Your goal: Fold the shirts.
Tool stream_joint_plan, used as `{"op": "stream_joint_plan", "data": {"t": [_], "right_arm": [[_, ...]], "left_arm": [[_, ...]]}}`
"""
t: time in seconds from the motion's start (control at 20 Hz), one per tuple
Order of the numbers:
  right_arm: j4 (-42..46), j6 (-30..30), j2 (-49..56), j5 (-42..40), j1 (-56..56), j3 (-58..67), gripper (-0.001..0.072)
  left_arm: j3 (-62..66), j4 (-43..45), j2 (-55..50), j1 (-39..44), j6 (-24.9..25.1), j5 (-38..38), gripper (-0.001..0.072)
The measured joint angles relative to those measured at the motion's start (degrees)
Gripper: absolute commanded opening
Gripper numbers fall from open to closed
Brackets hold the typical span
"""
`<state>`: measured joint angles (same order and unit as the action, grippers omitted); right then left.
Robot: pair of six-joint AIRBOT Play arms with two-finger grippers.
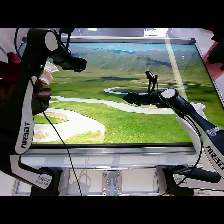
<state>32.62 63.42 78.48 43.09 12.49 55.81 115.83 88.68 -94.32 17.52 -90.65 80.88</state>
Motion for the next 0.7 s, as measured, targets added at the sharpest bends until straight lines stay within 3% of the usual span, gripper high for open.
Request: {"op": "stream_joint_plan", "data": {"t": [0.4,0.7], "right_arm": [[0.0,0.0,0.0,0.0,0.0,0.0,0.0506],[-0.1,0.0,0.0,-0.2,0.0,0.0,0.0505]], "left_arm": [[0.0,0.0,0.0,0.0,0.0,0.0,0.0335],[0.0,3.2,0.0,0.0,12.1,-5.2,0.0335]]}}
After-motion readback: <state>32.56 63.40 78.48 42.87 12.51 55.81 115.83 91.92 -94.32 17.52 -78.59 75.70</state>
